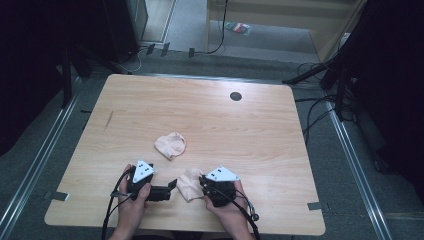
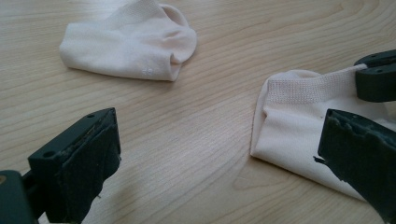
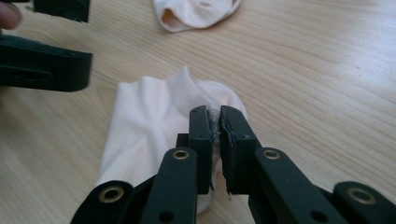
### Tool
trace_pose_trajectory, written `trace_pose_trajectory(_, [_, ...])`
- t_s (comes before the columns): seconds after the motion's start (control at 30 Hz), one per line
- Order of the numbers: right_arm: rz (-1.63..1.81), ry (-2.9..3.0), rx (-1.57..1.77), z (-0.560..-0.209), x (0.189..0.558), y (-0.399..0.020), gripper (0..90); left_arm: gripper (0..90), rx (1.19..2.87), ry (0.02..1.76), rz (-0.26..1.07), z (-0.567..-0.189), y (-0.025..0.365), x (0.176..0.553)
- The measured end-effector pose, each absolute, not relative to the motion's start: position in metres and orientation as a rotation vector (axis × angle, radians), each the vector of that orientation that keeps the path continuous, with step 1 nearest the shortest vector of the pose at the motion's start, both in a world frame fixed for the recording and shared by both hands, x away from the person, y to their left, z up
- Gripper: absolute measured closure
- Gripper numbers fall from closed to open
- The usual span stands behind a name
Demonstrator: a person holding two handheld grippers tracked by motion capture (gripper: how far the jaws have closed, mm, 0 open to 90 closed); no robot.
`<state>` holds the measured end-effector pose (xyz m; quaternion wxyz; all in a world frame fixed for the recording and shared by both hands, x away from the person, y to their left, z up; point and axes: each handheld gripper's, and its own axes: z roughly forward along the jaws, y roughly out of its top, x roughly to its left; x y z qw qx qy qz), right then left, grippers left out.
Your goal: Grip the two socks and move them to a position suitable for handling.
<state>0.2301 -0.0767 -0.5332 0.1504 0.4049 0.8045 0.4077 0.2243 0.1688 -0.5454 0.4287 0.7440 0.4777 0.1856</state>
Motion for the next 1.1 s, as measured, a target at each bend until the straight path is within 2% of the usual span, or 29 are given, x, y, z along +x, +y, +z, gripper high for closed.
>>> trace_pose_trajectory(0.07, [1.193, 2.322, 1.150, -0.531, 0.229, -0.076, 83.6, 0.0, 1.854, 1.197, 0.465, -0.546, 0.169, 0.225])
trace_pose_trajectory(0.2, [1.284, 2.401, 1.127, -0.534, 0.230, -0.073, 71.4, 0.0, 1.852, 1.202, 0.449, -0.547, 0.169, 0.226])
trace_pose_trajectory(0.3, [1.271, 2.435, 1.115, -0.538, 0.232, -0.068, 70.0, 0.0, 1.851, 1.207, 0.452, -0.548, 0.170, 0.226])
trace_pose_trajectory(0.37, [1.232, 2.440, 1.113, -0.542, 0.233, -0.065, 72.7, 0.0, 1.850, 1.211, 0.452, -0.548, 0.171, 0.226])
trace_pose_trajectory(0.47, [1.179, 2.434, 1.131, -0.546, 0.233, -0.062, 86.9, 0.0, 1.842, 1.218, 0.445, -0.547, 0.172, 0.226])
trace_pose_trajectory(0.5, [1.188, 2.429, 1.135, -0.545, 0.234, -0.062, 87.9, 0.0, 1.842, 1.216, 0.446, -0.547, 0.172, 0.226])
trace_pose_trajectory(0.77, [1.289, 2.329, 1.174, -0.518, 0.232, -0.063, 88.6, 0.0, 1.857, 1.161, 0.397, -0.546, 0.161, 0.221])
trace_pose_trajectory(0.97, [1.337, 2.288, 1.207, -0.498, 0.231, -0.061, 88.6, 0.0, 1.916, 1.100, 0.392, -0.548, 0.133, 0.210])
trace_pose_trajectory(1.1, [1.362, 2.280, 1.216, -0.490, 0.228, -0.062, 88.6, 0.0, 1.956, 1.135, 0.383, -0.549, 0.118, 0.211])
